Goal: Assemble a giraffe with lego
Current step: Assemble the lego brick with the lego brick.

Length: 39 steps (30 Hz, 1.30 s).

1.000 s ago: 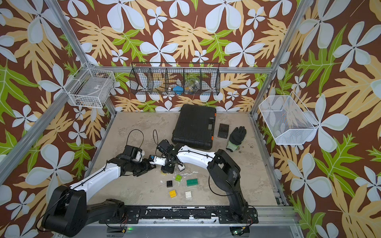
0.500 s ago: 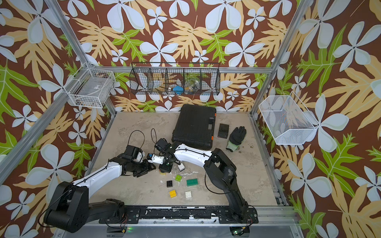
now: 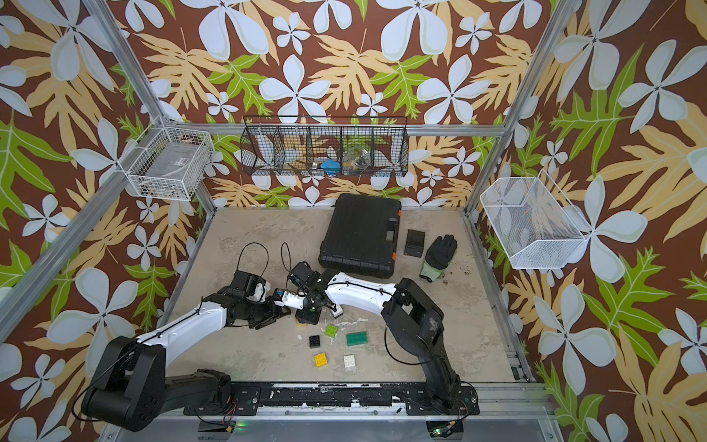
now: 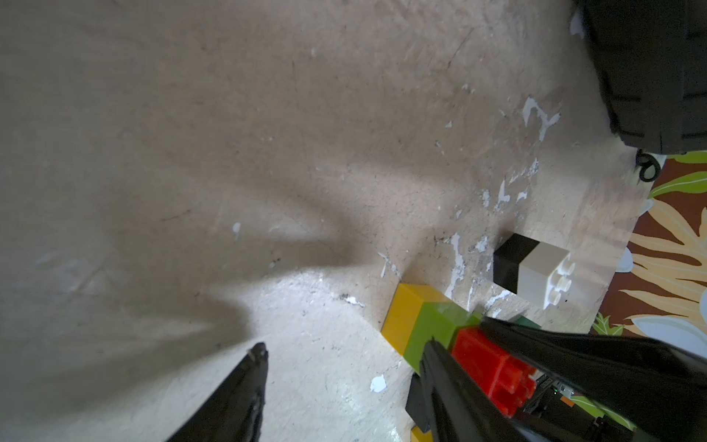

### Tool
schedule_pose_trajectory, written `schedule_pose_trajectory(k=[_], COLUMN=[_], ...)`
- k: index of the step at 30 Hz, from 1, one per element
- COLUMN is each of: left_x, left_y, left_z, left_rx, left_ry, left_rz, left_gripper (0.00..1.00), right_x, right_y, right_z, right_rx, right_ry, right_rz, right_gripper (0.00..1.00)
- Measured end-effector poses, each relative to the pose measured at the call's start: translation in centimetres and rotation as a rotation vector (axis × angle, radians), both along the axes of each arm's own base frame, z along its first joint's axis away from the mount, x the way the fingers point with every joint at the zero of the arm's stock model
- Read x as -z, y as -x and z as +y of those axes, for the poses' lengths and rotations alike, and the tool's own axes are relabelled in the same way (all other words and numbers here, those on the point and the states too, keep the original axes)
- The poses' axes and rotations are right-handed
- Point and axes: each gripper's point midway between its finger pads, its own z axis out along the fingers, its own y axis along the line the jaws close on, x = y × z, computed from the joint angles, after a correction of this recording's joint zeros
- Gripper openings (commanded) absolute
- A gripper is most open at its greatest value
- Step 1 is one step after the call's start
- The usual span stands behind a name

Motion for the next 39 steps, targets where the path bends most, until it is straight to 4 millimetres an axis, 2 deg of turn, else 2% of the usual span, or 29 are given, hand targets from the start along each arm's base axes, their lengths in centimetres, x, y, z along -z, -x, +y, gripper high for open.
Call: schedule_pose_trajectory(k=[6,12,15,19,24,30,35,39], left_x=[0.1,-0.8,-1.3,-1.4,-0.8,-1.4,-2.8,-4.6], left_y=[0.2,0.8,1.5,1.9,2.9,2.5,1.6,0.4], left_z=[0.0,-0.2,-1.3,-1.7,-1.2,-1.2,-1.6,-1.6], left_rx=[0.005,-0.020,-0.012,-0.024,-0.036,-0.034,-0.022,-0.017], left_ry=[0.001,0.042,0.123,0.166,0.138,0.145,0.169,0.161], left_rz=[0.010,0.003,0.011,0.019,0.048,0.016,-0.043,-0.110], left_gripper=[0.67,0.67,0.68,0.68,0.68,0.67,0.68,0.76], right_x=[0.6,0.7,0.6,0.5,0.6,-0.4,-2.2,-3.8], right_y=[0.1,0.1,0.0,0.1,0.8,0.6,-0.6,-1.7], right_z=[-0.1,-0.1,0.1,0.4,0.7,0.5,-0.5,-2.2], right_rx=[0.000,0.011,0.018,0.014,0.007,0.028,0.091,0.177], right_ry=[0.020,0.021,0.012,0.000,-0.021,-0.029,-0.045,-0.071], right_rz=[0.003,0.005,0.005,0.004,0.028,0.028,0.028,0.054], right_gripper=[0.30,0.31,0.34,0.41,0.52,0.65,0.78,0.84])
